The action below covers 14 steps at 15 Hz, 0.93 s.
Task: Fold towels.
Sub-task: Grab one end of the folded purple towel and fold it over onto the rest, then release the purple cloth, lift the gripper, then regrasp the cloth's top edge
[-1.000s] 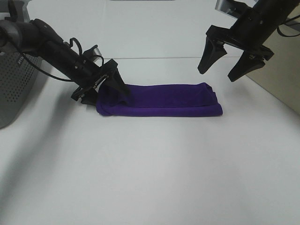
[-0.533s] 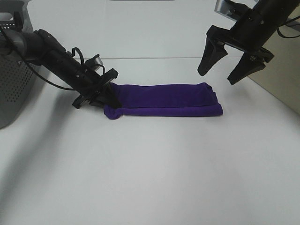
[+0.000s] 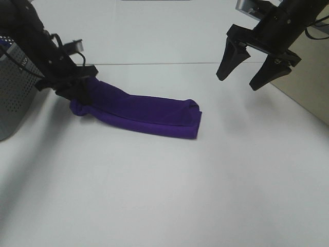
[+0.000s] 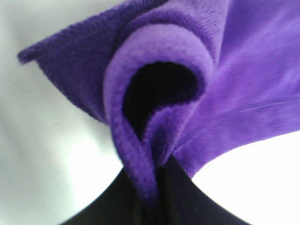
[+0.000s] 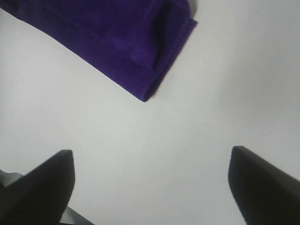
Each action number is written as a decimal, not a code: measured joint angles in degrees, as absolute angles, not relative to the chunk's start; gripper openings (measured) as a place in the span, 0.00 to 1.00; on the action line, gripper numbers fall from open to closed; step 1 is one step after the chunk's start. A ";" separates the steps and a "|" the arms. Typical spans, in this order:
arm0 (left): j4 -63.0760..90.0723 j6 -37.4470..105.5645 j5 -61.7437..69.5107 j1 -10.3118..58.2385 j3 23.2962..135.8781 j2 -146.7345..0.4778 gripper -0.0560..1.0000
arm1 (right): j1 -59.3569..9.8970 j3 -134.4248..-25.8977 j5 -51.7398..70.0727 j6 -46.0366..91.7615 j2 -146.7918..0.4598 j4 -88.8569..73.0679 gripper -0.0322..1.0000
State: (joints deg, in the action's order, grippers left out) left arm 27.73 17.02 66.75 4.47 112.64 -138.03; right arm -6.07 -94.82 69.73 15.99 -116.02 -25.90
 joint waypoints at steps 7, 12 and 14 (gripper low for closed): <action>30.60 17.59 67.55 15.64 118.26 -135.91 0.08 | -6.07 -94.82 69.73 14.50 -108.46 -25.90 0.87; 30.94 11.52 66.81 23.32 127.71 -142.32 0.44 | -6.07 -94.82 69.84 14.44 -101.01 -26.30 0.87; 34.55 11.12 65.66 25.04 127.88 -142.38 0.74 | -6.07 -94.82 69.84 14.04 -99.58 -26.64 0.87</action>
